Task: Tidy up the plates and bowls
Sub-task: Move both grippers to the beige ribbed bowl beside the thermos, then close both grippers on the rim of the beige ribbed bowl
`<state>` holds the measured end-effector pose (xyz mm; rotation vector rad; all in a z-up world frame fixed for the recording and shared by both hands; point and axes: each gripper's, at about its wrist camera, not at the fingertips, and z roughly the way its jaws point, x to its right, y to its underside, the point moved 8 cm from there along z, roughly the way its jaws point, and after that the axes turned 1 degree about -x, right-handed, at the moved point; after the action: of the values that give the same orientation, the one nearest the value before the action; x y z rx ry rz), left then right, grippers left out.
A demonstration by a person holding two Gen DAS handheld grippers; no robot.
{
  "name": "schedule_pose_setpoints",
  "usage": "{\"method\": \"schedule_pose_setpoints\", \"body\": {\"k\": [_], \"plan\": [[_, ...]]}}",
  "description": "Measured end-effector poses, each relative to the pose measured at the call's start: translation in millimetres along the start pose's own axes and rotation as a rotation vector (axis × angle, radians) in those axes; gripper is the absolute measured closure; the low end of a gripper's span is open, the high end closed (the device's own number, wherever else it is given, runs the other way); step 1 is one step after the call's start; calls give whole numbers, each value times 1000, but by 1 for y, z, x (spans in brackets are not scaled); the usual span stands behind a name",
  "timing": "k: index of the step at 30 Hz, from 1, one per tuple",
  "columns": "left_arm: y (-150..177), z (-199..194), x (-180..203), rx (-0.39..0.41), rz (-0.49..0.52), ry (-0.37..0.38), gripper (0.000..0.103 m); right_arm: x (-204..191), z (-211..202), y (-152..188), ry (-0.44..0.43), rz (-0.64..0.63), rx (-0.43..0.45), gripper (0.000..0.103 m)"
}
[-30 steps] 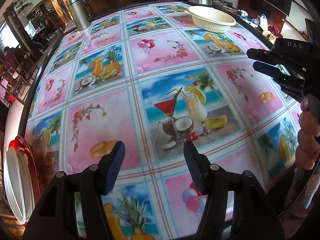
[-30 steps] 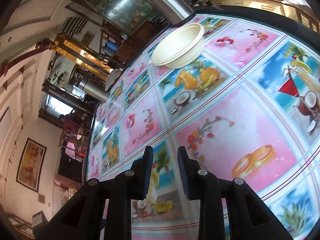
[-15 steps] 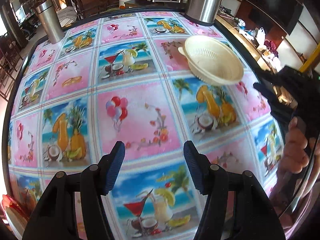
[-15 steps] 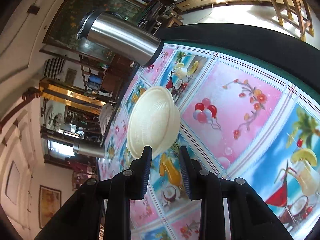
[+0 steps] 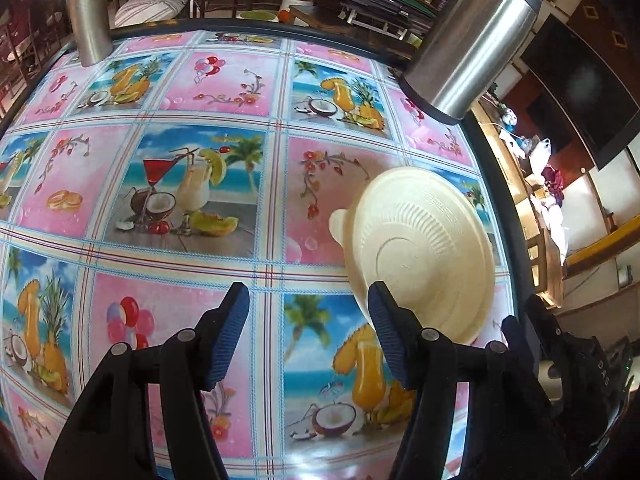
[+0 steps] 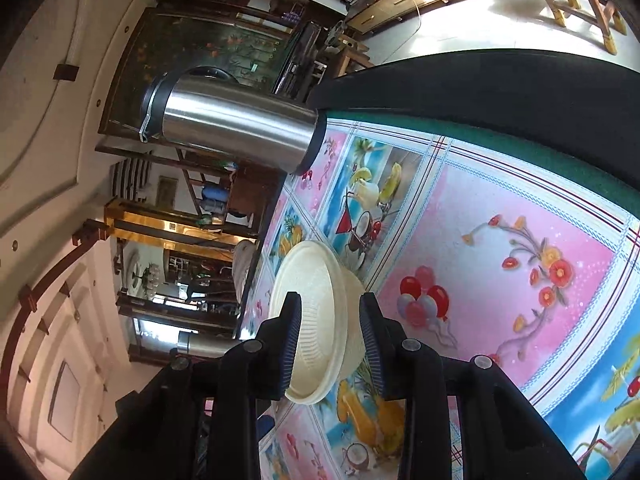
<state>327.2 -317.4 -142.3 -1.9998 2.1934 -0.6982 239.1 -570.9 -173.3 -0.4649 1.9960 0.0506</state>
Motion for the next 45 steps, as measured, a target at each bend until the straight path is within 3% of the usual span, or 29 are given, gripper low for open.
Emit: {"method": "schedule_pose_setpoints", "body": {"k": [4, 9, 13, 25, 32, 38, 45], "plan": [[0, 4, -10, -2, -28, 15, 42, -6, 3, -2, 18, -36, 0, 69], [0, 9, 1, -43, -108, 190, 42, -11, 9, 3, 39, -61, -10, 69], [-2, 11, 16, -37, -97, 249, 42, -11, 15, 7, 62, -80, -16, 69], [-6, 19, 24, -56, -104, 389, 43, -5, 29, 14, 94, -84, -28, 69], [-6, 20, 20, -44, -111, 397, 45, -1, 30, 17, 98, -66, -25, 69], [-6, 19, 24, -32, -83, 393, 72, 1, 32, 18, 96, -59, -28, 69], [-5, 21, 25, -27, -62, 371, 90, 3, 32, 20, 114, -59, -24, 74]]}}
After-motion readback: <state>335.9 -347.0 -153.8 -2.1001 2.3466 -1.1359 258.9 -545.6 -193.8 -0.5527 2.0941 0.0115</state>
